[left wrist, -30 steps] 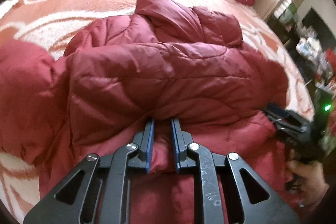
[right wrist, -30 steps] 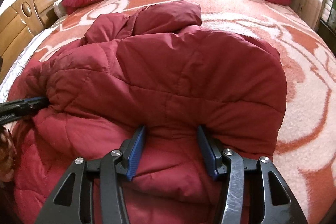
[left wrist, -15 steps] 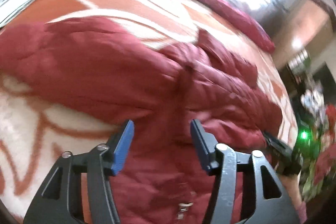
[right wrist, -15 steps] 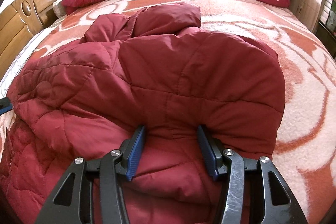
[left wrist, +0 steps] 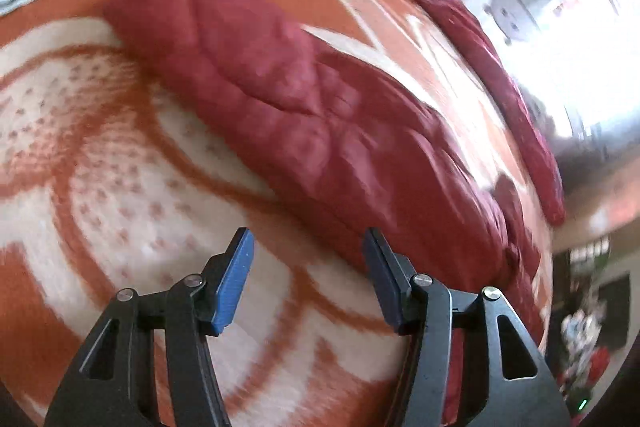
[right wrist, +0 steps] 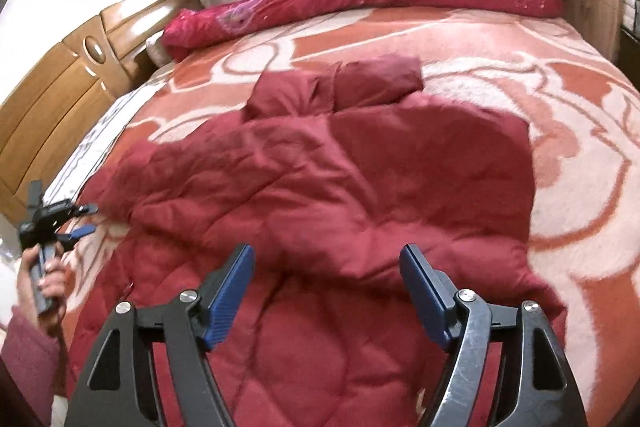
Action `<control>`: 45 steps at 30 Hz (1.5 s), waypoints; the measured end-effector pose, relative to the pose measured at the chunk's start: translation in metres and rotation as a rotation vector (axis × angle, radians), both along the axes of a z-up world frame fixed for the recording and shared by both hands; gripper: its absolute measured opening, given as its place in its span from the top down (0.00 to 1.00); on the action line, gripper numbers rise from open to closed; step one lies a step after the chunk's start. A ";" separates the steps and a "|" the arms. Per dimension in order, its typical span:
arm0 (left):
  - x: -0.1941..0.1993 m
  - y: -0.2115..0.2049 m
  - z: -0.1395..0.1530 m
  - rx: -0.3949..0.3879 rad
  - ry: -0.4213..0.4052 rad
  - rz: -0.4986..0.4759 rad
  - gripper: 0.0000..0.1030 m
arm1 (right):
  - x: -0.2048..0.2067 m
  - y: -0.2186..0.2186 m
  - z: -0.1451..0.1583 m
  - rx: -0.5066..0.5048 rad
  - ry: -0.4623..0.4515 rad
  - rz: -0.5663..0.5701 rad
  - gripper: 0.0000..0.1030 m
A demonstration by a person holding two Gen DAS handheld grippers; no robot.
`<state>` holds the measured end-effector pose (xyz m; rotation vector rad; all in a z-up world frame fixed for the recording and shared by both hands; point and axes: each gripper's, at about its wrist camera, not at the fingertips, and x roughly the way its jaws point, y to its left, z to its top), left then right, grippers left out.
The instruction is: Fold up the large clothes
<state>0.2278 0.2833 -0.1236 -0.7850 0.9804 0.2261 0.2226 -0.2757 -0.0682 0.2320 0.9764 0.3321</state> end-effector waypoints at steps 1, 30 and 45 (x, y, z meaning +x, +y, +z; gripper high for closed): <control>0.003 0.009 -0.004 -0.015 0.003 0.023 0.46 | -0.004 0.003 0.000 0.007 0.004 0.009 0.25; 0.062 -0.013 0.053 0.163 -0.170 -0.051 0.93 | -0.069 -0.031 0.032 0.171 0.129 -0.062 0.25; 0.040 -0.152 0.130 0.267 -0.370 -0.386 0.93 | -0.073 -0.042 0.033 0.234 0.095 -0.101 0.25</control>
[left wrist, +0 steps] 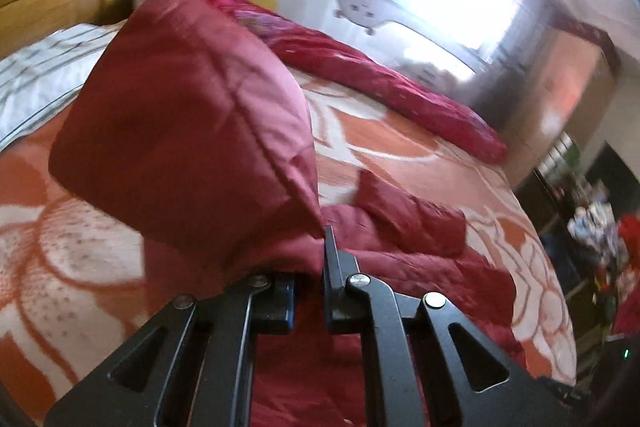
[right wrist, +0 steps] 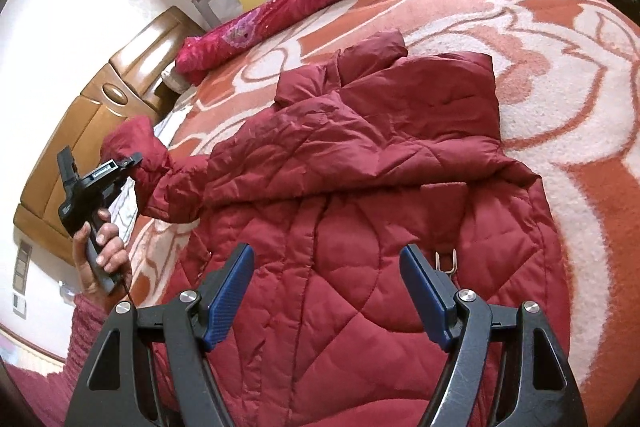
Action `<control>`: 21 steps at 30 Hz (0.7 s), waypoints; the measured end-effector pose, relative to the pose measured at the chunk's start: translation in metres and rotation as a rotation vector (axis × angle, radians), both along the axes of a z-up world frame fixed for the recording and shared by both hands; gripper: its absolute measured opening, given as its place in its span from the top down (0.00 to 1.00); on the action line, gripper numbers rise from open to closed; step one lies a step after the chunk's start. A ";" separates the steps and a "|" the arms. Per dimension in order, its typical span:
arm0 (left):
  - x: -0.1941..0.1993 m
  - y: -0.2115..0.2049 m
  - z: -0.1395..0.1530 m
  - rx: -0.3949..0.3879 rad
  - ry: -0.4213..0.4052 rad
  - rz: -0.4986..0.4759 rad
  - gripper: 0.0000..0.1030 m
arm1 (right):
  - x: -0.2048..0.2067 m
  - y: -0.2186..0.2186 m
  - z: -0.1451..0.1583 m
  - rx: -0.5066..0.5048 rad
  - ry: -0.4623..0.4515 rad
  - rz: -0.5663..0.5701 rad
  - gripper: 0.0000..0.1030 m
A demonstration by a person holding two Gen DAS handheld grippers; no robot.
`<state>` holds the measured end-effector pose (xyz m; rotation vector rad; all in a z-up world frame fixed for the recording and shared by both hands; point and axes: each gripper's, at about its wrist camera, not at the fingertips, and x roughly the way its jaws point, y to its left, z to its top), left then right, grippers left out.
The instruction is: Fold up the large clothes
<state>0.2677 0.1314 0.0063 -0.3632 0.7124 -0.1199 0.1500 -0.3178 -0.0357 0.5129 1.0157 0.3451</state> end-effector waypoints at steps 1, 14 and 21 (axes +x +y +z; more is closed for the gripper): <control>0.002 -0.011 0.000 0.016 -0.001 -0.025 0.93 | 0.000 -0.001 -0.001 0.003 0.002 -0.004 0.25; 0.000 -0.148 -0.013 0.174 -0.010 -0.264 0.93 | 0.022 -0.023 -0.016 0.086 0.004 -0.079 0.25; 0.001 -0.206 -0.043 0.279 0.028 -0.369 0.93 | 0.049 -0.038 -0.028 0.139 0.015 -0.122 0.24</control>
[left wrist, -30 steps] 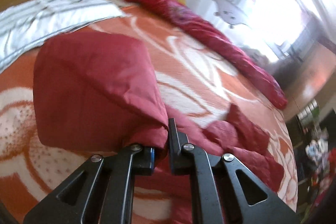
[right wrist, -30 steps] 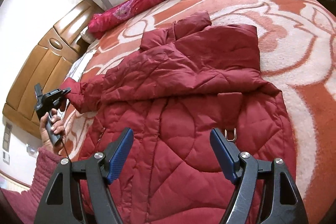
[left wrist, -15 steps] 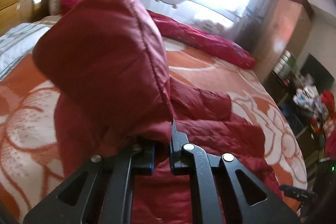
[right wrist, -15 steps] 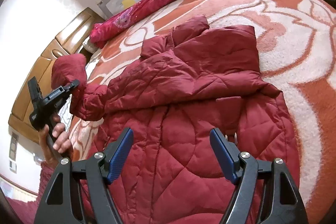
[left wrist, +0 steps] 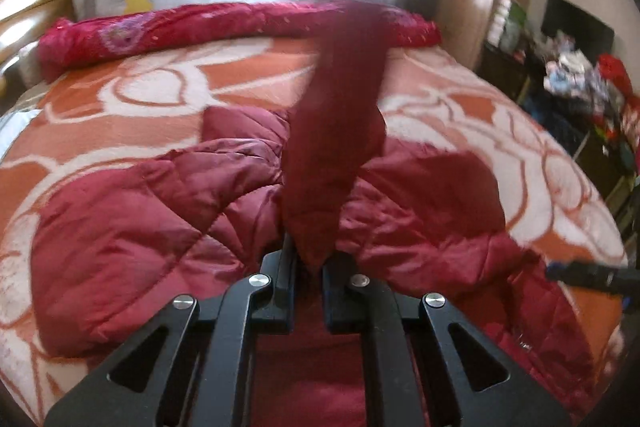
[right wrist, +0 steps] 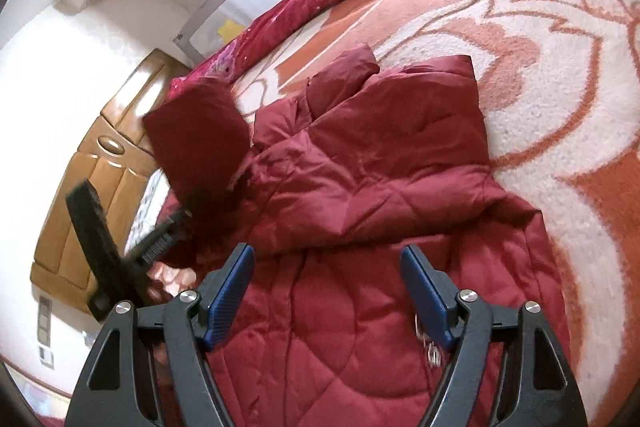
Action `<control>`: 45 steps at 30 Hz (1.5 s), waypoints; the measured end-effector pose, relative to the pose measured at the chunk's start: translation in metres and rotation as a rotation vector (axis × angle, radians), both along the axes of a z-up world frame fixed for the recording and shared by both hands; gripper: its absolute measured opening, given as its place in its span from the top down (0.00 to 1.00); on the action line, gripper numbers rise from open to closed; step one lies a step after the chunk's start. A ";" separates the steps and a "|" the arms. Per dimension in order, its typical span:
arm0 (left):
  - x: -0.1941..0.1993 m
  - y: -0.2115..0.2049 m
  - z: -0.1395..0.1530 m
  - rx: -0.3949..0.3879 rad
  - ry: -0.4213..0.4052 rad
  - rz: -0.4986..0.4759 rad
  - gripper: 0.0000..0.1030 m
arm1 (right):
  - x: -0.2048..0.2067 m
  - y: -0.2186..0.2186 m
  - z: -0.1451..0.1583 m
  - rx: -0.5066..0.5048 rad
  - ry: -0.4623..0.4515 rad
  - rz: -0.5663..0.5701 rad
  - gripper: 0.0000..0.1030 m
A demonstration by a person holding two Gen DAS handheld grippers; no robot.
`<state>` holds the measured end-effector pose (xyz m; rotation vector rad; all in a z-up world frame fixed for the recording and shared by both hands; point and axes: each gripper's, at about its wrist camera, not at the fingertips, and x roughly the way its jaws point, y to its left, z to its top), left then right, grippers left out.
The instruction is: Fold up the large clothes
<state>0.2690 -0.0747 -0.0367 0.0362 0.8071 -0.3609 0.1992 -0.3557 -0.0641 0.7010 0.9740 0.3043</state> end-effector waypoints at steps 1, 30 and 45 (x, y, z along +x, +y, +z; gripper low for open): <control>0.001 -0.006 -0.006 0.008 0.015 -0.009 0.93 | 0.004 -0.002 -0.003 0.010 0.003 -0.005 0.24; -0.031 0.018 0.016 -0.104 0.095 -0.062 0.78 | 0.097 -0.008 -0.023 0.093 0.002 -0.031 0.93; 0.026 0.087 -0.040 -0.109 0.252 0.100 0.78 | 0.081 -0.025 -0.058 -0.165 0.056 -0.046 0.93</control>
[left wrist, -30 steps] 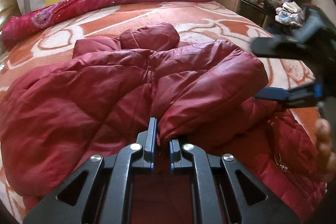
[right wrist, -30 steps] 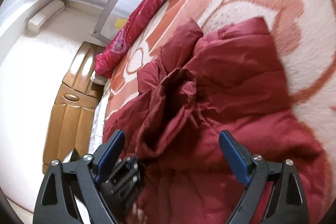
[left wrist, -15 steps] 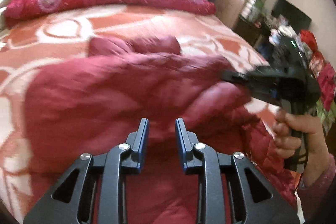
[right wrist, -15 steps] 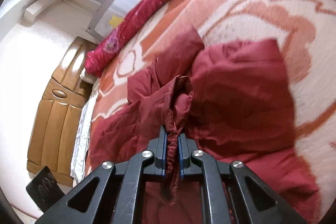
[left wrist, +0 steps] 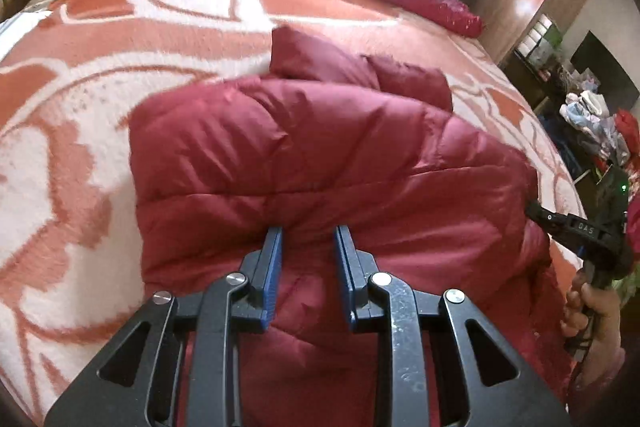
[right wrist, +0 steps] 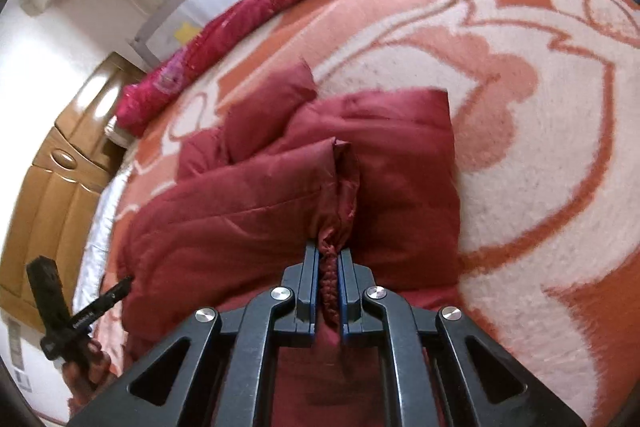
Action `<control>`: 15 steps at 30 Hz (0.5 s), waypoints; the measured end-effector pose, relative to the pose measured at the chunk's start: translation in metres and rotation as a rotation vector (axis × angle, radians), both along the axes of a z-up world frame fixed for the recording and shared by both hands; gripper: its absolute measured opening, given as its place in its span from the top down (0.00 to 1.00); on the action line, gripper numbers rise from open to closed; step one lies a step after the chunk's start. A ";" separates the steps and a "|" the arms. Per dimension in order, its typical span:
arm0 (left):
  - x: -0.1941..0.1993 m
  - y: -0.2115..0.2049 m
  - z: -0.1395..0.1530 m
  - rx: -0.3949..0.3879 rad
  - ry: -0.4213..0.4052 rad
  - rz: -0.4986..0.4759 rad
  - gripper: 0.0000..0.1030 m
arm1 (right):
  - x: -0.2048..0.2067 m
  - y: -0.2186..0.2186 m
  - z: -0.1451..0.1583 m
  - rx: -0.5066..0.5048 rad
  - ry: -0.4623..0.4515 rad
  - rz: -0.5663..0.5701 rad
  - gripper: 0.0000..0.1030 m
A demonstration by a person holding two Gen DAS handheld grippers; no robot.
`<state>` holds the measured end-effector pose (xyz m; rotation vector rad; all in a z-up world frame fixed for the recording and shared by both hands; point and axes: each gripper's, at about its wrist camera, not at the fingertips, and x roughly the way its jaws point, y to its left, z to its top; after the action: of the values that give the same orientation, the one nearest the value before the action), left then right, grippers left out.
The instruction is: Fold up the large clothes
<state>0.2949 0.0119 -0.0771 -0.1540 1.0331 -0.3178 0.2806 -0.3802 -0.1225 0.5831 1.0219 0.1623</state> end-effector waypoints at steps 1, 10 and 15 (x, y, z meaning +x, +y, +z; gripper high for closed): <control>-0.001 -0.001 -0.002 0.011 -0.002 -0.003 0.78 | -0.001 0.001 -0.001 -0.010 0.001 0.001 0.92; 0.004 -0.005 -0.013 0.027 0.008 -0.001 0.78 | -0.022 0.007 0.061 -0.186 -0.147 -0.076 0.71; 0.005 -0.005 -0.014 0.040 0.008 0.003 0.78 | -0.007 0.060 0.073 -0.170 -0.207 0.107 0.63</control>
<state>0.3000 0.0065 -0.0906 -0.1213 1.0468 -0.2939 0.2732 -0.3199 -0.0496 0.3497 0.8559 0.2233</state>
